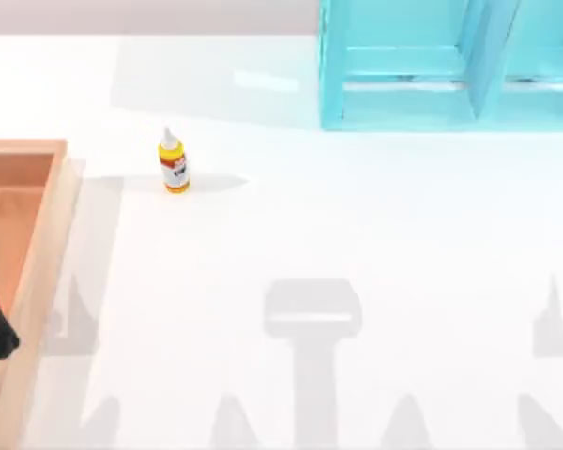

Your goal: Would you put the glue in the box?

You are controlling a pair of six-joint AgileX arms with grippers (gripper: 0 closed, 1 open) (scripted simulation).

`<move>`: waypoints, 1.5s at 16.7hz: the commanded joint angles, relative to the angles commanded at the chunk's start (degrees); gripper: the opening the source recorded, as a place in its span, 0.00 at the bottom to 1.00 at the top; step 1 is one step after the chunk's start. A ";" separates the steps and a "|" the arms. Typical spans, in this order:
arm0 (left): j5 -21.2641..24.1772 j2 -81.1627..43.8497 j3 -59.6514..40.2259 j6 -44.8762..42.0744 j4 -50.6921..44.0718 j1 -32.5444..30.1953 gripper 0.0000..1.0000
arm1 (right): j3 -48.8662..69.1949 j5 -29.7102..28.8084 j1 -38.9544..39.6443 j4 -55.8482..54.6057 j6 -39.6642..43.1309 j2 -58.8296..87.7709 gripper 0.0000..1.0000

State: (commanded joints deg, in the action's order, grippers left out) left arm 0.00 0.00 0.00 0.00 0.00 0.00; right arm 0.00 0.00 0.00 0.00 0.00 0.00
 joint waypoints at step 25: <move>-22.03 -104.25 -23.07 2.46 75.17 -24.97 1.00 | 0.00 0.00 0.00 0.00 0.00 0.00 1.00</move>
State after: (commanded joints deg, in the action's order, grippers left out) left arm -22.03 -104.25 -23.07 2.46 75.17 -24.97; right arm 0.00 0.00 0.00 0.00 0.00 0.00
